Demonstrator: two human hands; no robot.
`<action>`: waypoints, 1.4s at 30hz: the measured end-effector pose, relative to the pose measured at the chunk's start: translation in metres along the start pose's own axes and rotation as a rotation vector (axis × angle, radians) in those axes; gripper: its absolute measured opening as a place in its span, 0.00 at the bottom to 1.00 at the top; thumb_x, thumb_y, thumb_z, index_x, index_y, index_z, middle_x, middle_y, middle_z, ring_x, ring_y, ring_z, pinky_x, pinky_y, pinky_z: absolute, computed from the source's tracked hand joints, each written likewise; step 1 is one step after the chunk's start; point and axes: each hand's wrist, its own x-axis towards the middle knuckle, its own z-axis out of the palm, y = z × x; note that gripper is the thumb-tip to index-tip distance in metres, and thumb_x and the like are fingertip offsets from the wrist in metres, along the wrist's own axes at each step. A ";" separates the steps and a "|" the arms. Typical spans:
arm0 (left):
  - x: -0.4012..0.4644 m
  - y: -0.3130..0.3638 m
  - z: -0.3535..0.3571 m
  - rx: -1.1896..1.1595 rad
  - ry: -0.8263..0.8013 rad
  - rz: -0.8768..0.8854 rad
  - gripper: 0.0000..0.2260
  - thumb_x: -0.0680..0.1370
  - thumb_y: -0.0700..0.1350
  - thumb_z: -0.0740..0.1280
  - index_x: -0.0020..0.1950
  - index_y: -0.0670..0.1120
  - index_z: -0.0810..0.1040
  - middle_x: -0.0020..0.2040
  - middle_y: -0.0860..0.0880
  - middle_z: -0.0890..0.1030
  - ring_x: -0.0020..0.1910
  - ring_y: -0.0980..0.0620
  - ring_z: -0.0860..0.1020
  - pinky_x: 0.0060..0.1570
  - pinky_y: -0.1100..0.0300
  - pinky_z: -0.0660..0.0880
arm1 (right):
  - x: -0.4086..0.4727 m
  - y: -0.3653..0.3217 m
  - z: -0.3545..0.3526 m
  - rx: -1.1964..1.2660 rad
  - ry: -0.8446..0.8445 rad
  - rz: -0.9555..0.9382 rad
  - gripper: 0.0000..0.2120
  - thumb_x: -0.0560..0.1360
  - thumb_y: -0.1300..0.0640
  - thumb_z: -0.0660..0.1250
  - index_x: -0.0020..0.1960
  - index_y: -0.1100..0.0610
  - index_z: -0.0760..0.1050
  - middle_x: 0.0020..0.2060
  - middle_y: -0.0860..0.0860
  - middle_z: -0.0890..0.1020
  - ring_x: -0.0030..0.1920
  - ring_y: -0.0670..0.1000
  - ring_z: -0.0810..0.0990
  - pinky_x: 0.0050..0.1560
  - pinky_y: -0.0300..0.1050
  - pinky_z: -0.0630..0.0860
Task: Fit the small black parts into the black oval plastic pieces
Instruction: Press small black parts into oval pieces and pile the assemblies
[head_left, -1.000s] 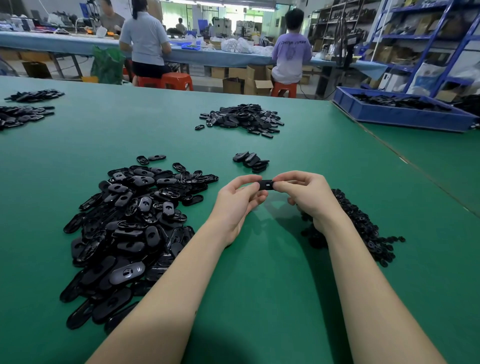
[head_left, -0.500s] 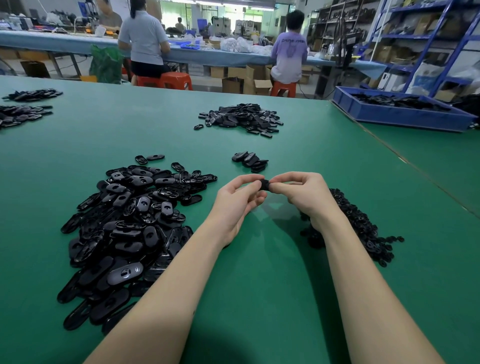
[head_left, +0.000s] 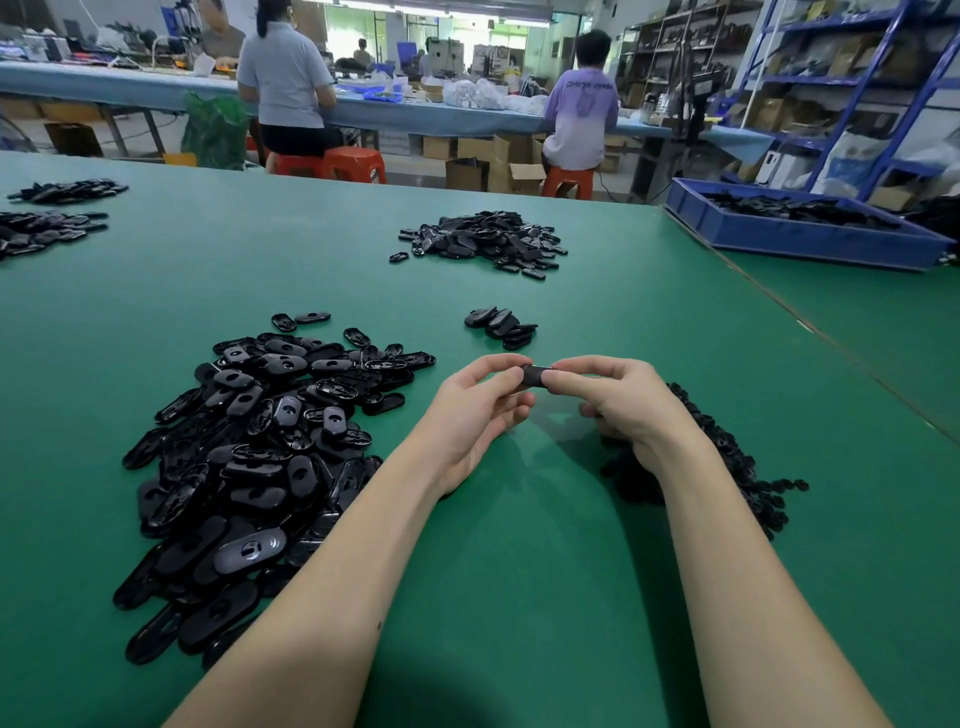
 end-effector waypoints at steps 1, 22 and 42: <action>0.000 0.003 -0.001 0.040 -0.012 -0.003 0.05 0.81 0.35 0.65 0.53 0.42 0.80 0.38 0.48 0.84 0.35 0.55 0.81 0.41 0.65 0.78 | 0.000 0.000 -0.001 -0.002 -0.012 0.006 0.08 0.68 0.47 0.81 0.45 0.48 0.86 0.36 0.45 0.82 0.37 0.47 0.73 0.35 0.40 0.66; 0.002 0.024 -0.020 0.540 0.025 0.141 0.06 0.77 0.36 0.72 0.48 0.45 0.77 0.34 0.49 0.83 0.36 0.51 0.78 0.49 0.57 0.76 | 0.007 -0.001 0.023 -0.024 -0.080 -0.170 0.06 0.72 0.58 0.78 0.42 0.54 0.81 0.28 0.41 0.80 0.28 0.39 0.75 0.30 0.28 0.68; -0.001 0.028 -0.028 1.006 0.109 0.415 0.07 0.73 0.45 0.76 0.49 0.52 0.82 0.45 0.57 0.84 0.46 0.57 0.81 0.49 0.64 0.75 | 0.005 0.007 0.030 0.165 0.003 -0.103 0.09 0.74 0.53 0.76 0.52 0.50 0.81 0.38 0.49 0.86 0.25 0.42 0.72 0.29 0.32 0.69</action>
